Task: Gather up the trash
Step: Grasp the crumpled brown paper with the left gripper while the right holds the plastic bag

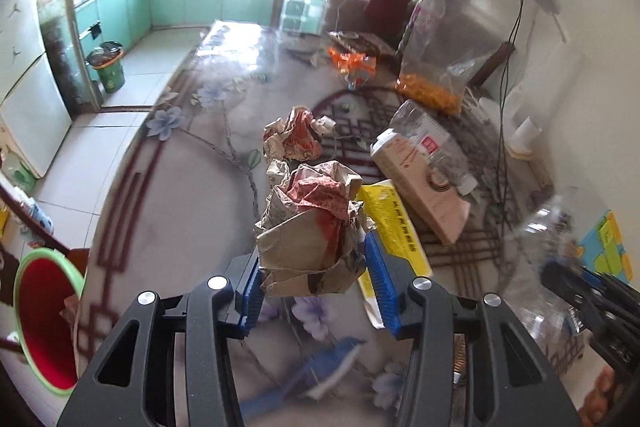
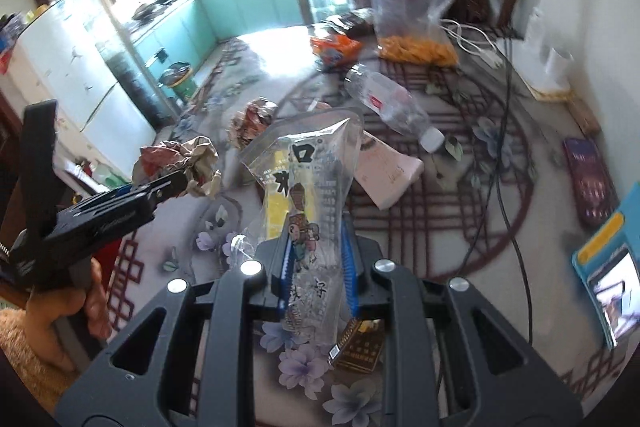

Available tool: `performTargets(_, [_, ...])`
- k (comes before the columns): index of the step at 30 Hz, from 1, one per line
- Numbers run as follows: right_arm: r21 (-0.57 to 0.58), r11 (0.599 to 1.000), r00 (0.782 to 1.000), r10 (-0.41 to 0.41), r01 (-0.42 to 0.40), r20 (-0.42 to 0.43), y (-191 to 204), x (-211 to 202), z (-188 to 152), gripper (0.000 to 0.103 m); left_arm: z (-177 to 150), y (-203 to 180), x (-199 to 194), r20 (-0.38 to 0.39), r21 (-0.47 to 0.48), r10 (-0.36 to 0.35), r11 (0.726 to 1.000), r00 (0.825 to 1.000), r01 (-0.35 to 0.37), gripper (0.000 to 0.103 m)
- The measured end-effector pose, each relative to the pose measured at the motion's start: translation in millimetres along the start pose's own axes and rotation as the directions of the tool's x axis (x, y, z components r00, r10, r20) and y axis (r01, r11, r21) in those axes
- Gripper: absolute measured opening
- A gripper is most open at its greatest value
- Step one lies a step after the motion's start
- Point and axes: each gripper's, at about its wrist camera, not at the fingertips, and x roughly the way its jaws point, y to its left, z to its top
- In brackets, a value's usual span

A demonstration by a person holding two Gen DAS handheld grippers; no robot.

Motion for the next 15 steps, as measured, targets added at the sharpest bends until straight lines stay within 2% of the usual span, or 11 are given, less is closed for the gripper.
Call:
performTargets(8, [-0.091,0.993,0.997,0.077,-0.076,0.007,14.8,-5.2,5.5,0.021,-18.2,-8.1,-46.1,0.068,-0.046,0.058,0.997,0.996,-0.055,0.044])
performTargets(15, [-0.136,0.982,0.992,0.13,-0.129,-0.007,22.1,-6.1,-0.6,0.021,-34.5,-6.2,-63.8,0.079,-0.085,0.113,0.991,0.99,-0.106,0.044])
